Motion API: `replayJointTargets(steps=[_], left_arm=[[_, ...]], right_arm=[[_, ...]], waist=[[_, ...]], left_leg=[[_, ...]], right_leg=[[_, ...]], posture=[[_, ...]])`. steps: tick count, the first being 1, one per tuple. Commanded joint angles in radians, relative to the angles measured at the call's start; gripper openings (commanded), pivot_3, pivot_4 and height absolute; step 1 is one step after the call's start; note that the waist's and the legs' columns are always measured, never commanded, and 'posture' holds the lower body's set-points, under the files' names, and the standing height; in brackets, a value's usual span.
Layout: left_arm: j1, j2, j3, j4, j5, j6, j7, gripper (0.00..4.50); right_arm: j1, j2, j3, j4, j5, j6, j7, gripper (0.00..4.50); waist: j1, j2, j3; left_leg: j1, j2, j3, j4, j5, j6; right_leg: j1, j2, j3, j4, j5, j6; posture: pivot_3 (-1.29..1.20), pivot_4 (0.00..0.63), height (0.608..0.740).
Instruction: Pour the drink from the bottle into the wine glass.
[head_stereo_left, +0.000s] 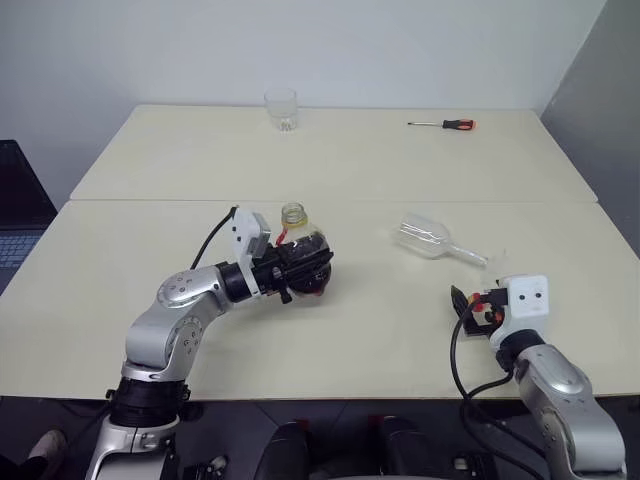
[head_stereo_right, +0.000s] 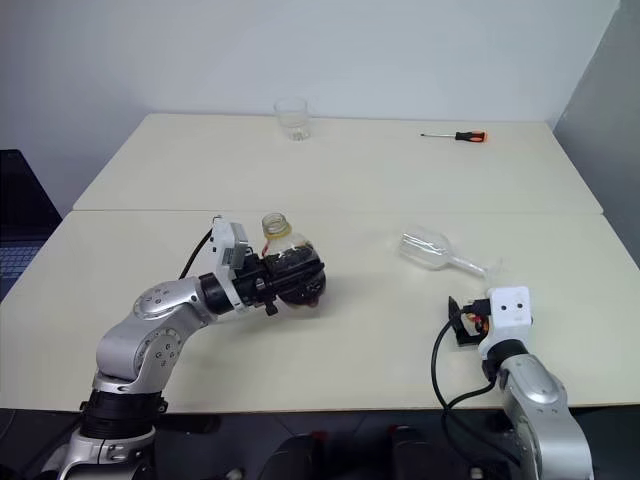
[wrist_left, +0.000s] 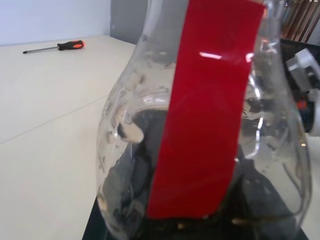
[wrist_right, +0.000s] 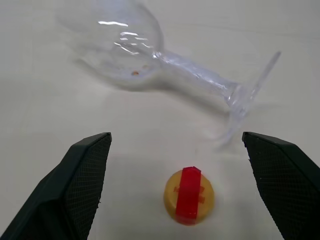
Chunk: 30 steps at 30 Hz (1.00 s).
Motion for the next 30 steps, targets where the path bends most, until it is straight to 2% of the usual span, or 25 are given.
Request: replayJointTargets(steps=[1, 7, 11, 14, 18, 30], left_arm=[[-0.006, 0.01, 0.032, -0.043, -0.027, -0.009, 0.005, 1.47], [-0.005, -0.009, 0.051, -0.001, 0.029, -0.054, 0.087, 1.47], [-0.014, -0.03, 0.07, 0.054, 0.088, -0.106, 0.178, 1.47], [-0.03, -0.047, 0.094, 0.111, 0.121, -0.14, 0.241, 1.47], [-0.068, -0.037, 0.144, 0.244, 0.177, -0.219, 0.324, 1.47], [-0.169, 0.017, 0.271, 0.511, 0.237, -0.384, 0.442, 1.47]], right_arm=[[0.014, -0.028, -0.034, -0.114, 0.048, -0.006, 0.046, 4.47], [-0.012, -0.06, 0.029, -0.142, 0.095, -0.064, 0.136, 4.47], [-0.153, -0.06, 0.104, -0.091, 0.154, -0.066, 0.214, 4.47], [-0.252, -0.051, 0.139, -0.03, 0.148, -0.071, 0.22, 4.47], [-0.367, -0.008, 0.174, 0.038, 0.196, -0.095, 0.258, 4.47], [-0.452, 0.005, 0.264, 0.1, 0.251, -0.16, 0.409, 4.47]], waist=[[0.0, 0.0, 0.0], [0.0, 0.0, 0.0], [-0.001, 0.0, 0.0], [-0.001, 0.0, 0.0], [0.002, -0.001, 0.0], [0.002, -0.001, 0.0]], left_leg=[[0.0, 0.0, 0.0, 0.0, 0.0, 0.0], [0.0, 0.0, 0.0, 0.0, 0.0, 0.0], [0.001, -0.001, 0.0, 0.0, 0.0, 0.0], [0.001, -0.001, 0.0, 0.0, 0.0, 0.0], [0.0, -0.001, -0.001, 0.001, 0.0, 0.0], [0.0, -0.001, -0.003, 0.001, 0.0, 0.0]], right_leg=[[0.0, 0.0, 0.0, 0.0, 0.0, 0.0], [0.0, 0.0, 0.0, 0.0, 0.0, 0.0], [0.0, 0.0, 0.0, 0.0, 0.0, 0.0], [0.0, 0.001, 0.0, 0.0, 0.0, 0.0], [0.0, 0.0, -0.001, 0.0, 0.0, 0.0], [0.0, -0.001, -0.003, 0.0, 0.0, 0.0]], posture=[[0.0, 0.15, 0.74], [0.0, 0.15, 0.74], [0.0, 0.15, 0.74], [0.0, 0.15, 0.74], [0.0, 0.15, 0.74], [0.0, 0.15, 0.74]])
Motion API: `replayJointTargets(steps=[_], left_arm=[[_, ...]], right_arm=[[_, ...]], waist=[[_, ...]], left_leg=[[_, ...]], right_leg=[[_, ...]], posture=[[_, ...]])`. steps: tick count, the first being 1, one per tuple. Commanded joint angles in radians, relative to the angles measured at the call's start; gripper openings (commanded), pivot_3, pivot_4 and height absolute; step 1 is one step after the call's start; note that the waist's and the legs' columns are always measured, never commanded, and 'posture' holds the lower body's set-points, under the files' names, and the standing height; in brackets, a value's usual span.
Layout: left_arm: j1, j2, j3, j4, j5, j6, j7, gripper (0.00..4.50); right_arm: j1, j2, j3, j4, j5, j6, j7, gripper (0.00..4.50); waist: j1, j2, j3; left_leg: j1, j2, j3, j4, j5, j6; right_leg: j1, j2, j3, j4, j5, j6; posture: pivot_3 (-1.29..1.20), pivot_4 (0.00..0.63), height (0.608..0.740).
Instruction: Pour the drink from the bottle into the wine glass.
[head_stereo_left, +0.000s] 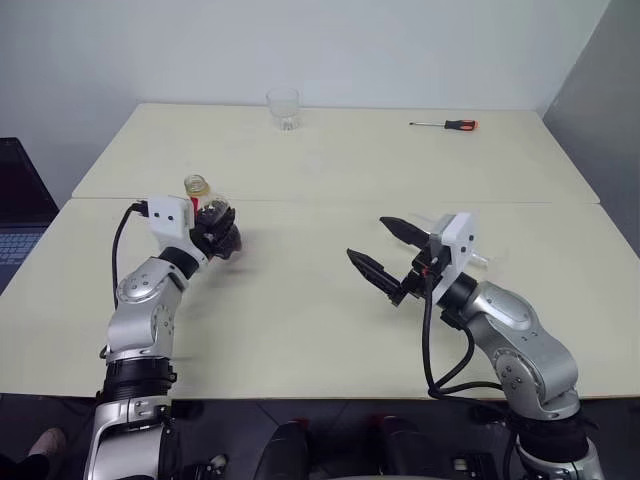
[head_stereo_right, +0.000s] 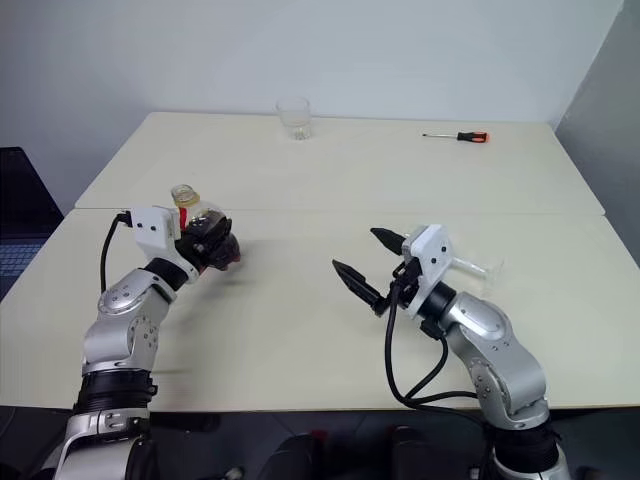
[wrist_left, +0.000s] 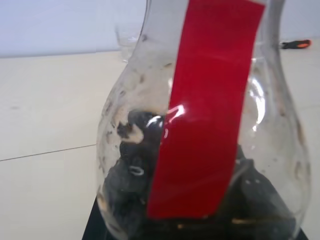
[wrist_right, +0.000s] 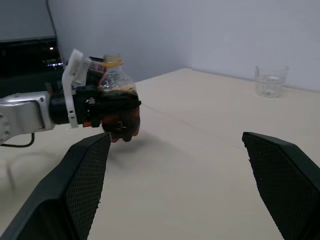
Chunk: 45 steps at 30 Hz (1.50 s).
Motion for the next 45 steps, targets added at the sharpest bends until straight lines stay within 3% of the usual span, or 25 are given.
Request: replayJointTargets(steps=[1, 13, 25, 45], left_arm=[[-0.07, 0.035, 0.053, 0.066, 0.013, -0.077, 0.033, 1.47], [-0.217, 0.041, 0.056, 0.355, 0.032, -0.224, 0.039, 1.47], [-0.229, -0.038, 0.029, 0.354, 0.009, -0.215, -0.003, 1.47], [-0.281, -0.039, 0.002, 0.495, 0.084, -0.279, 0.022, 1.47]], right_arm=[[-0.042, 0.002, 0.025, 0.007, 0.02, -0.047, 0.049, 4.47], [-0.114, 0.036, 0.135, 0.152, -0.035, -0.135, 0.126, 4.47], [-0.166, 0.093, 0.135, 0.262, -0.114, -0.177, 0.057, 4.47], [-0.213, 0.111, 0.11, 0.326, -0.128, -0.195, 0.029, 4.47]], waist=[[-0.001, 0.0, 0.0], [-0.002, -0.001, 0.0], [-0.003, -0.001, -0.001], [-0.004, -0.001, -0.001]], left_leg=[[0.0, 0.0, 0.0, 0.0, 0.0, 0.0], [0.0, 0.0, -0.001, 0.0, 0.0, 0.0], [0.0, 0.0, -0.001, 0.001, 0.0, 0.0], [0.0, -0.001, -0.001, 0.001, 0.0, 0.0]], right_leg=[[0.0, 0.0, 0.0, 0.0, 0.0, 0.0], [0.0, 0.0, -0.001, 0.001, 0.0, 0.0], [0.0, 0.0, -0.002, 0.002, 0.0, 0.0], [-0.002, -0.001, -0.002, 0.006, 0.0, 0.0]], posture=[[0.0, 0.15, 0.74], [0.0, 0.15, 0.74], [0.0, 0.15, 0.74], [0.0, 0.15, 0.74]])
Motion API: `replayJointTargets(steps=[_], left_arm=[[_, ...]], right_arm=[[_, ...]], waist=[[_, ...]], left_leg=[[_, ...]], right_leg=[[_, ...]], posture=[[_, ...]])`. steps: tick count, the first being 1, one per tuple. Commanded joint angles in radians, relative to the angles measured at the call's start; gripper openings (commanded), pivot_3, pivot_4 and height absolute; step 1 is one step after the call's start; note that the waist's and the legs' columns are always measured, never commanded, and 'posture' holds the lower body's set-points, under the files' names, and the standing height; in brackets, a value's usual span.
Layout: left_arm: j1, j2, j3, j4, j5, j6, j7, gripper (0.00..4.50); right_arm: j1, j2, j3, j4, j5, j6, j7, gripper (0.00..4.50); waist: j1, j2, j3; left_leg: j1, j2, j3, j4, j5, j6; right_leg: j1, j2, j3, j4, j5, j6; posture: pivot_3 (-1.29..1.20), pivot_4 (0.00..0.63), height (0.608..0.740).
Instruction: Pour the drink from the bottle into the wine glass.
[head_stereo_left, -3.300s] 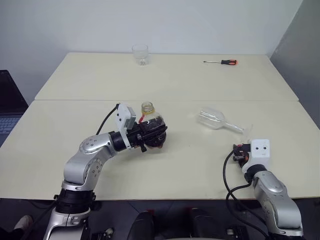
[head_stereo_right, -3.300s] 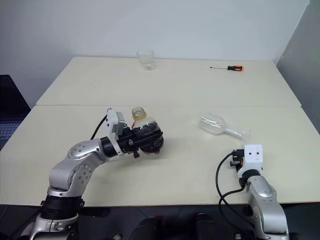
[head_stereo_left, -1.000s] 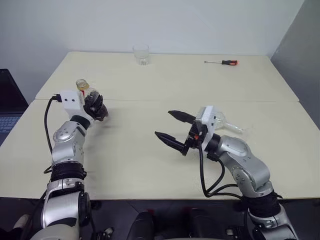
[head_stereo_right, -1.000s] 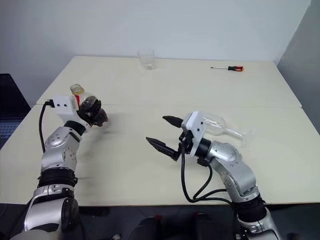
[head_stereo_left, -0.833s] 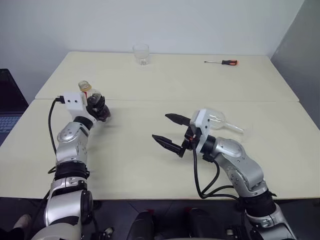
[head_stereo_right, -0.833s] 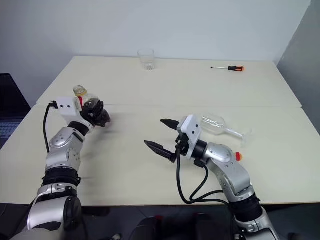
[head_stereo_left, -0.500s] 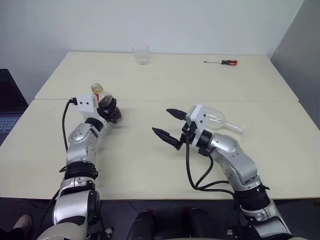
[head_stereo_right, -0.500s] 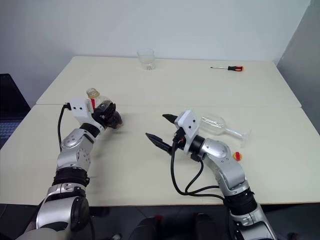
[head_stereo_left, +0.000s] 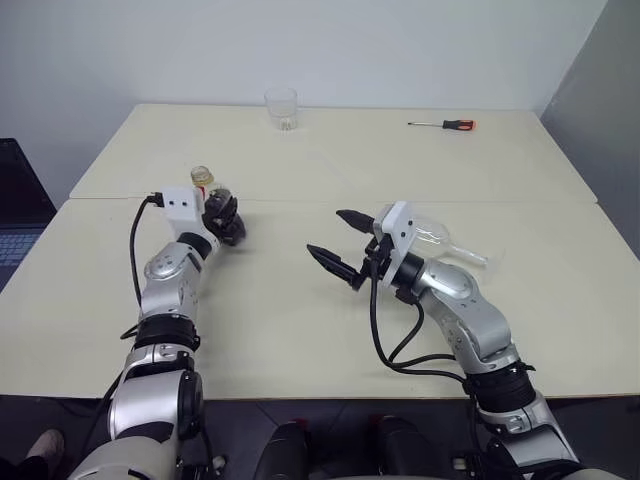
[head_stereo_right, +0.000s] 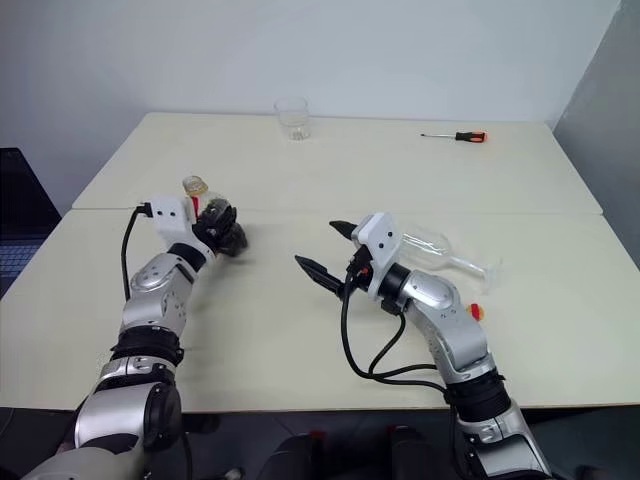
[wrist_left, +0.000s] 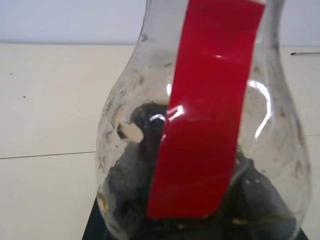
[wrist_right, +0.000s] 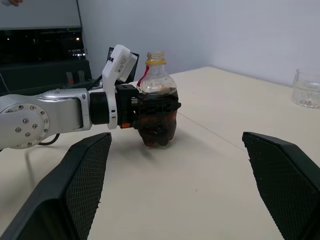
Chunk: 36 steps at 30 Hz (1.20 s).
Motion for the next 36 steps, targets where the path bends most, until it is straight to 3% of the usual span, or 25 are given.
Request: replayJointTargets(steps=[1, 3, 12, 13, 25, 36], left_arm=[[-0.025, 0.012, 0.002, -0.012, 0.007, -0.037, 0.001, 1.47], [-0.025, 0.01, 0.002, -0.01, 0.006, -0.037, -0.002, 1.47], [-0.035, 0.009, 0.009, -0.004, -0.001, -0.037, -0.005, 4.33], [-0.035, 0.009, 0.01, -0.004, -0.002, -0.038, -0.005, 4.49], [0.029, 0.002, 0.014, -0.11, -0.016, -0.007, 0.012, 4.49], [0.287, -0.076, 0.038, -0.582, -0.084, 0.19, 0.142, 4.49]], right_arm=[[-0.025, 0.005, -0.022, -0.021, -0.003, -0.023, -0.007, 4.47], [-0.025, 0.003, -0.026, -0.02, -0.004, -0.023, -0.008, 4.47], [-0.029, -0.001, -0.031, -0.015, -0.007, -0.027, -0.006, 4.5], [-0.03, -0.001, -0.031, -0.014, -0.007, -0.028, -0.006, 4.5], [-0.023, -0.007, -0.031, -0.029, -0.006, -0.023, -0.002, 4.5], [0.054, -0.035, -0.024, -0.116, 0.004, 0.008, -0.003, 4.5]], waist=[[0.0, 0.0, 0.0], [0.0, 0.0, 0.0], [0.001, 0.0, 0.0], [0.0, 0.0, 0.0], [0.0, 0.0, 0.0], [0.001, 0.0, 0.0]], left_leg=[[0.0, 0.0, 0.0, 0.0, 0.0, 0.0], [0.0, 0.0, 0.0, 0.0, 0.0, 0.0], [0.0, 0.0, 0.0, 0.0, 0.0, 0.0], [0.0, 0.0, 0.0, 0.0, 0.0, 0.0], [0.0, 0.0, 0.0, 0.0, 0.0, 0.0], [0.0, 0.0, -0.004, 0.0, 0.0, 0.0]], right_leg=[[0.0, 0.0, 0.0, 0.0, 0.0, 0.0], [0.0, 0.0, 0.0, 0.0, 0.0, 0.0], [0.0, 0.0, 0.0, 0.0, 0.0, 0.0], [0.0, 0.0, 0.0, 0.0, 0.0, 0.0], [0.0, 0.0, 0.0, 0.0, 0.0, 0.0], [0.0, -0.005, 0.001, 0.001, 0.0, 0.0]], posture=[[0.0, 0.15, 0.74], [0.0, 0.15, 0.74], [0.0, 0.15, 0.74], [0.0, 0.15, 0.74], [0.0, 0.15, 0.74], [0.0, 0.15, 0.74]])
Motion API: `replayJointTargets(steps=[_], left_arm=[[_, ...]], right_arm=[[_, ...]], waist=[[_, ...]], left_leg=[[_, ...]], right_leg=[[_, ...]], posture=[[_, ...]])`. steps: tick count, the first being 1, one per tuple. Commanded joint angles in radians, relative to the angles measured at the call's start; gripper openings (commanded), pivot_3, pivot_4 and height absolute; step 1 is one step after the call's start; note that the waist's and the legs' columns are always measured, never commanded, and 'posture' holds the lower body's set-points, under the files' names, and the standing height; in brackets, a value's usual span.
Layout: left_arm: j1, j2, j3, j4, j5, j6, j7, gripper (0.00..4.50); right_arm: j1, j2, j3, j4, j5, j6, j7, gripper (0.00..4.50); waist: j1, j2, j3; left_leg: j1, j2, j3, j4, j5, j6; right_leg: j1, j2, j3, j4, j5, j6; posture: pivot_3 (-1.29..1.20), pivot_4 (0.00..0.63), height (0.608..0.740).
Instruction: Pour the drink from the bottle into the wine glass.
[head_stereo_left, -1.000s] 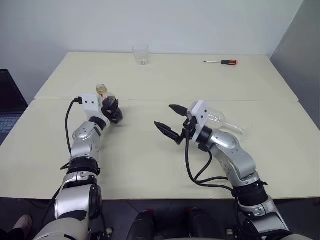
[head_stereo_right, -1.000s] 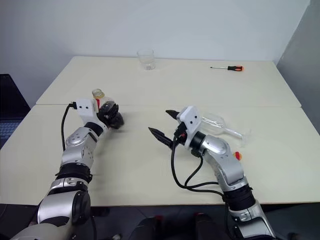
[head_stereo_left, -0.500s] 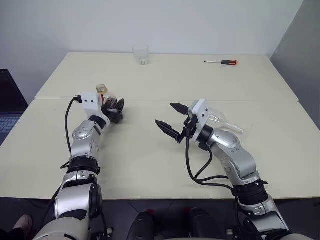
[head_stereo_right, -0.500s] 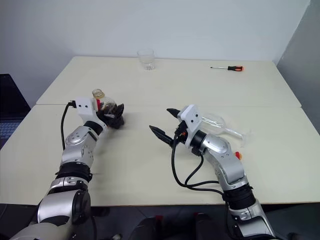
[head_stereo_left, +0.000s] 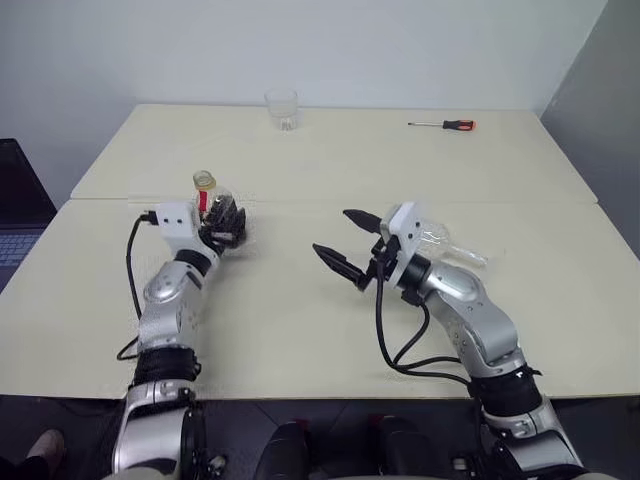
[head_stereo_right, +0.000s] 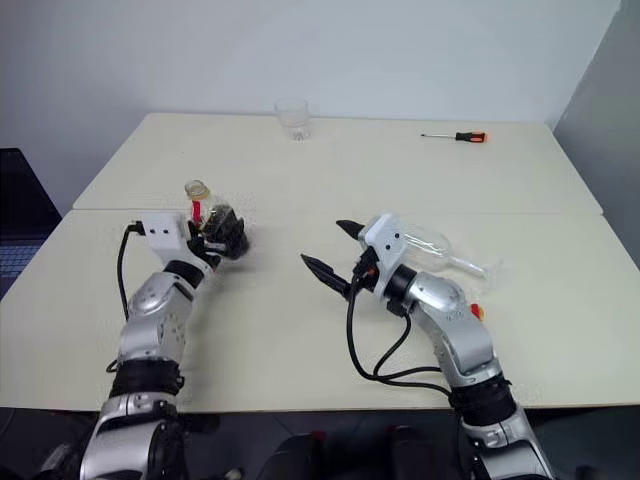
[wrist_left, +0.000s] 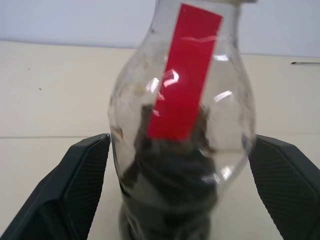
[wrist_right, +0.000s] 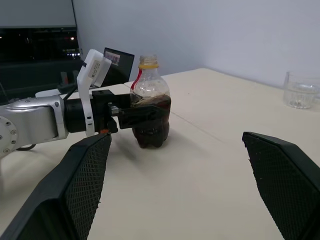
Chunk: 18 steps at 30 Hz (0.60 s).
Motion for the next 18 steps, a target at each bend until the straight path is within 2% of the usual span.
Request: replayJointTargets(steps=[1, 14, 18], left_arm=[[0.031, -0.005, 0.019, -0.153, -0.026, 0.048, 0.041, 4.49], [0.362, -0.073, 0.027, -0.643, -0.094, 0.269, 0.166, 4.49], [0.411, -0.036, -0.053, -0.713, -0.084, 0.29, 0.087, 4.49]], right_arm=[[0.012, -0.007, -0.01, -0.066, 0.009, 0.003, -0.004, 4.5], [0.098, -0.074, -0.07, -0.17, 0.025, 0.055, -0.035, 4.5], [0.128, -0.15, -0.083, -0.185, -0.065, 0.059, -0.069, 4.5]], waist=[[0.0, 0.0, 0.0], [0.002, 0.0, 0.0], [0.004, 0.0, 0.0]], left_leg=[[0.0, 0.0, 0.0, 0.0, 0.0, 0.0], [0.001, -0.001, -0.001, 0.0, 0.0, 0.0], [0.001, -0.002, -0.001, 0.0, 0.0, 0.0]], right_leg=[[0.0, 0.0, 0.0, 0.0, 0.0, 0.0], [0.0, -0.001, 0.001, 0.001, -0.001, 0.0], [0.001, -0.001, 0.0, 0.0, -0.002, 0.0]], posture=[[0.0, 0.15, 0.74], [0.0, 0.15, 0.74], [0.0, 0.15, 0.74]])
